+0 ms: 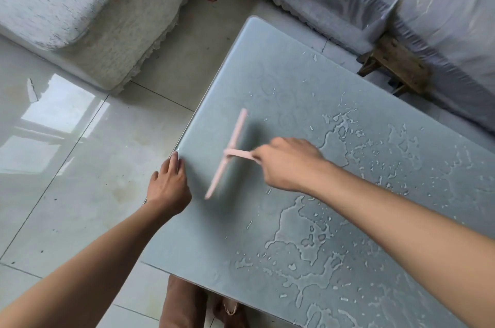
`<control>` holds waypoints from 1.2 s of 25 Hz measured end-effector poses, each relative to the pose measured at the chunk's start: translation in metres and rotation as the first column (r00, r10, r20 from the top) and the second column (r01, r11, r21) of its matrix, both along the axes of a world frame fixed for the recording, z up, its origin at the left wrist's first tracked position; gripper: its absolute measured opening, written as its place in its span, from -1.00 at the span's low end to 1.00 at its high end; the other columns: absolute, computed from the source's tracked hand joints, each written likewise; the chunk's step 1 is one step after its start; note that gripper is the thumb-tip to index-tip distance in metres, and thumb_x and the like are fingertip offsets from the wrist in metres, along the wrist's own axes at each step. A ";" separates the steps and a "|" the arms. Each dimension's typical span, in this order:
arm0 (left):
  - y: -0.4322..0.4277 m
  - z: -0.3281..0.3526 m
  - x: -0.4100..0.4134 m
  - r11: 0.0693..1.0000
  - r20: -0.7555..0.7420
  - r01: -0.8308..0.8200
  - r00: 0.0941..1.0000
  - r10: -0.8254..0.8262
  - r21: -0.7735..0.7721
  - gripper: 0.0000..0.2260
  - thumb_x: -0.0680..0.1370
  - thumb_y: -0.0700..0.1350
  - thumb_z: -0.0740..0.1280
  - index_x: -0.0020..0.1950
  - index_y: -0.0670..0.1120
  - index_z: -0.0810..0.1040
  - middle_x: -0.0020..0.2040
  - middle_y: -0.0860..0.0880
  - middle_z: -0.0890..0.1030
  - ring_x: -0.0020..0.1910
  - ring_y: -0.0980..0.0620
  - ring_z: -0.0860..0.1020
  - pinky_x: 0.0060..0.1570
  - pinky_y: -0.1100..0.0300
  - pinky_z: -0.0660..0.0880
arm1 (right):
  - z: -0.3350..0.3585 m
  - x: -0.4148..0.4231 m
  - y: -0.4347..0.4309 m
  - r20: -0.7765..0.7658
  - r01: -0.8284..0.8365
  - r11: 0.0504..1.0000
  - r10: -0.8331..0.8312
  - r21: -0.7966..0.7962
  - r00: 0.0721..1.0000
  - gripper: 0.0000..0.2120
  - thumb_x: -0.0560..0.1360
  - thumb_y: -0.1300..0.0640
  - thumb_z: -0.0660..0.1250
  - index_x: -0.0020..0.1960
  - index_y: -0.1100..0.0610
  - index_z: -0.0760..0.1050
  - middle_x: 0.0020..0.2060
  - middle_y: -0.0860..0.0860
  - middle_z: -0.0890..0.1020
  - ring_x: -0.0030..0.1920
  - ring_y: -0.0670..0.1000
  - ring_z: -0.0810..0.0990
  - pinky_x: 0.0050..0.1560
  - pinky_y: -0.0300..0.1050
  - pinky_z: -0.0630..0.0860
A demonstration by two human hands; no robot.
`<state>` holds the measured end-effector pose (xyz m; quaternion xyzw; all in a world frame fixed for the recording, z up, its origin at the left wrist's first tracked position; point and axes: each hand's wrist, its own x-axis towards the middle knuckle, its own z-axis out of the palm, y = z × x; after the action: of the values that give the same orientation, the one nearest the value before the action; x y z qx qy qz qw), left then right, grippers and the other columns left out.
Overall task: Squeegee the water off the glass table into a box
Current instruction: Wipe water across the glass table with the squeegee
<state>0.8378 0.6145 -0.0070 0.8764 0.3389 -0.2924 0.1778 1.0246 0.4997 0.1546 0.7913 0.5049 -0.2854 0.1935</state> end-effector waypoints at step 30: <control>0.068 -0.007 0.131 0.932 0.093 0.348 0.929 -0.358 0.101 -0.46 0.54 -0.26 0.07 0.52 -0.26 0.07 0.57 -0.10 -0.07 0.54 -0.04 -0.08 0.47 -0.04 0.08 | 0.015 0.122 0.005 0.030 0.260 0.946 -0.259 -0.191 0.965 -0.63 0.51 0.11 0.20 0.29 -0.06 0.47 0.21 0.12 0.53 0.17 0.22 0.52 -0.03 -0.06 0.42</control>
<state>0.9683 0.6821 -0.0142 0.9444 0.1773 -0.2566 0.1043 1.1469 0.5043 0.1701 0.8290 0.3658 -0.3543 0.2312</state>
